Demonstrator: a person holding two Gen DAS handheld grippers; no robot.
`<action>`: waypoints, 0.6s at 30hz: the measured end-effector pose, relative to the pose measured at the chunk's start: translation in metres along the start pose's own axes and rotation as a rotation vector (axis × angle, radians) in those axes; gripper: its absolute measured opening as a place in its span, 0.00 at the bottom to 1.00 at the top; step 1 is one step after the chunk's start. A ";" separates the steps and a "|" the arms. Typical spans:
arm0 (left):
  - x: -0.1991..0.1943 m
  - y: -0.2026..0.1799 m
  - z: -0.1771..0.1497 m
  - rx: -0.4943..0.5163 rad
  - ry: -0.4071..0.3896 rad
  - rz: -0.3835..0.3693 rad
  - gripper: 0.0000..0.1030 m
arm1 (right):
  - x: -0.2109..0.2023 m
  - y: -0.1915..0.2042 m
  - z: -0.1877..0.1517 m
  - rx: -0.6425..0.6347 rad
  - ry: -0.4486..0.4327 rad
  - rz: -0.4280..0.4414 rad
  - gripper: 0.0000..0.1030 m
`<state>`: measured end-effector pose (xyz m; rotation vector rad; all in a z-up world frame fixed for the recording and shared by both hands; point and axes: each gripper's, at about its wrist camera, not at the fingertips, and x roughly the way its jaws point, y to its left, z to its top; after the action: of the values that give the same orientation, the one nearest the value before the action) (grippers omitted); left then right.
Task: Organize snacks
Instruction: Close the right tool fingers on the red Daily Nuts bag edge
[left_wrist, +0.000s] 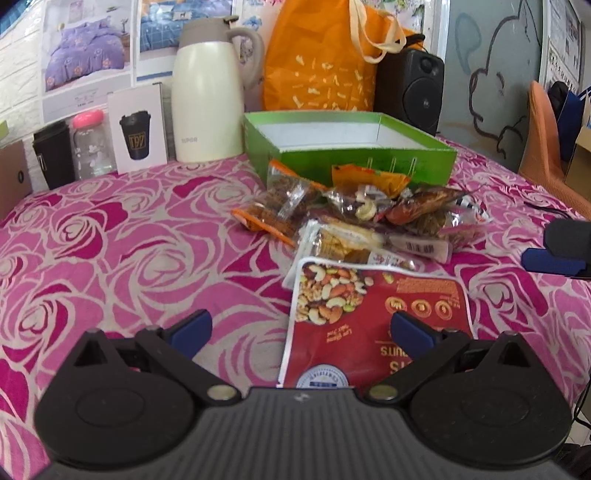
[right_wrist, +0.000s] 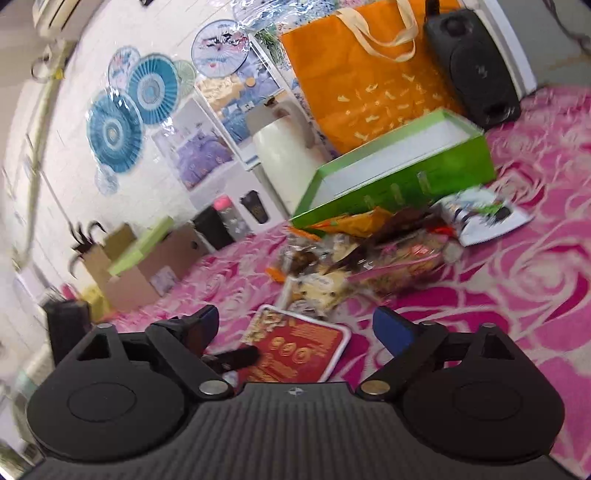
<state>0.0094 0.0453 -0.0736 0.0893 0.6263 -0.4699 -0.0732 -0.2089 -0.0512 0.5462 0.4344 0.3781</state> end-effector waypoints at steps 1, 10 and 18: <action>0.000 -0.001 -0.001 0.008 0.007 -0.002 1.00 | 0.004 -0.004 0.000 0.047 0.019 0.022 1.00; 0.007 0.008 -0.001 -0.027 0.044 -0.089 1.00 | 0.022 -0.018 -0.010 0.199 0.119 0.034 1.00; 0.008 0.007 -0.006 -0.109 0.039 -0.311 0.98 | 0.043 -0.037 -0.023 0.348 0.196 0.091 0.41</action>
<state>0.0150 0.0491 -0.0835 -0.1045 0.7070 -0.7348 -0.0397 -0.2098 -0.1023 0.8733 0.6723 0.4483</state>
